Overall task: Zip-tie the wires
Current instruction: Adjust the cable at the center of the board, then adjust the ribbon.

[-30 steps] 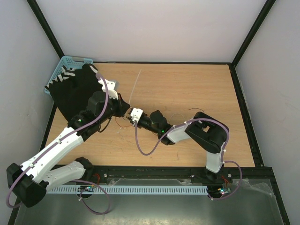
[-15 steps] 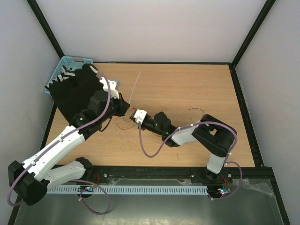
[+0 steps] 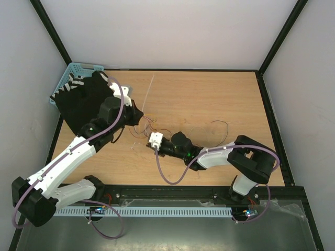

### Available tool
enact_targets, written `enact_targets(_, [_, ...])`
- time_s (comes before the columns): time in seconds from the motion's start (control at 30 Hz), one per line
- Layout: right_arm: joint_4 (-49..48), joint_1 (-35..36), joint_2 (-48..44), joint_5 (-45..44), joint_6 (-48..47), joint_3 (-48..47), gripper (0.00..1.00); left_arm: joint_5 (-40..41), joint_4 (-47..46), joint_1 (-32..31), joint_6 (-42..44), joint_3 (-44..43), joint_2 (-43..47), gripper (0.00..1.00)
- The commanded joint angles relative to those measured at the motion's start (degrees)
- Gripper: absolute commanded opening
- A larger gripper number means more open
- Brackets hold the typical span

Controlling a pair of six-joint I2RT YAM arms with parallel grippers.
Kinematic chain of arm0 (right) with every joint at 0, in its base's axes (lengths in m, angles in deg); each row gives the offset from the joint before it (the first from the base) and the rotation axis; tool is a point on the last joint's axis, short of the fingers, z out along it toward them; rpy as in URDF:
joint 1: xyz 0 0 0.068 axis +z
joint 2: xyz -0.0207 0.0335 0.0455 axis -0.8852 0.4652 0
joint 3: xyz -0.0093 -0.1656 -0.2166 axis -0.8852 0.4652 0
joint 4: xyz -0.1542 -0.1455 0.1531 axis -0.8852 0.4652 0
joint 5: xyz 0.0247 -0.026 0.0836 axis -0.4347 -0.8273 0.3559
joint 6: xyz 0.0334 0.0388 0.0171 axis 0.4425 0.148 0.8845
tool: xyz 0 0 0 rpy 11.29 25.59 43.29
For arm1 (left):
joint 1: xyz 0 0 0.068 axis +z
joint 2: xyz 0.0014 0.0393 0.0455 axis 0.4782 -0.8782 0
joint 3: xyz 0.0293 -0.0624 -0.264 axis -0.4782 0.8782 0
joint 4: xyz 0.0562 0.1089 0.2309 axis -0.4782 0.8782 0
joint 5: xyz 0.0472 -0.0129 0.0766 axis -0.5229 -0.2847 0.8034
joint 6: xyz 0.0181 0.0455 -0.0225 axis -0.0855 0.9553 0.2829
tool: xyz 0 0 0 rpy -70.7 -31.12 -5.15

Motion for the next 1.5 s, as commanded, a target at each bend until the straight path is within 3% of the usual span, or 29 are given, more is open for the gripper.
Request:
enact_targets(0.0, [3.5,2.8,-0.9,0.5,1.1,1.4,0.00,-0.4,-1.6,0.9,0.6,-1.8,0.3,0.00])
enact_targets(0.4, [4.2,4.2,2.0,0.0,2.8,0.8,0.00,-0.8,-1.6,1.4,0.5,-1.2,1.3,0.00])
enact_targets(0.43, [4.3,4.3,1.4,0.0,2.9,0.8,0.05,-0.9,-1.6,1.5,0.5,-1.1,1.3,0.00])
enact_targets(0.67, [5.3,4.2,-6.9,-1.7,4.6,4.7,0.65,-1.3,-1.8,1.9,1.6,-0.5,1.7,0.00])
enact_targets(0.77, [5.9,4.1,-13.8,-5.8,6.0,8.1,0.81,-1.5,-1.8,2.0,2.1,-0.1,2.0,0.00])
enact_targets(0.9, [10.7,2.7,-23.5,-13.0,8.7,8.5,0.93,-2.5,-2.3,2.2,2.8,0.3,2.0,0.00])
enact_targets(1.0, [14.9,-0.1,-29.8,-19.1,14.9,6.6,0.98,-3.7,-3.5,2.2,3.2,1.0,2.0,0.00])
enact_targets(1.1, [18.0,-5.9,-34.0,-16.7,21.3,3.4,0.99,-4.9,-4.1,2.2,3.4,1.3,1.6,0.00])
enact_targets(1.23, [23.3,-12.2,-33.0,-12.8,30.2,-4.3,0.99,-7.1,-4.5,2.2,3.5,1.3,0.8,0.00])
enact_targets(1.47, [23.5,-14.2,-27.2,-13.5,47.3,-13.7,0.99,-11.3,-6.7,2.1,2.5,2.5,0.8,0.00])
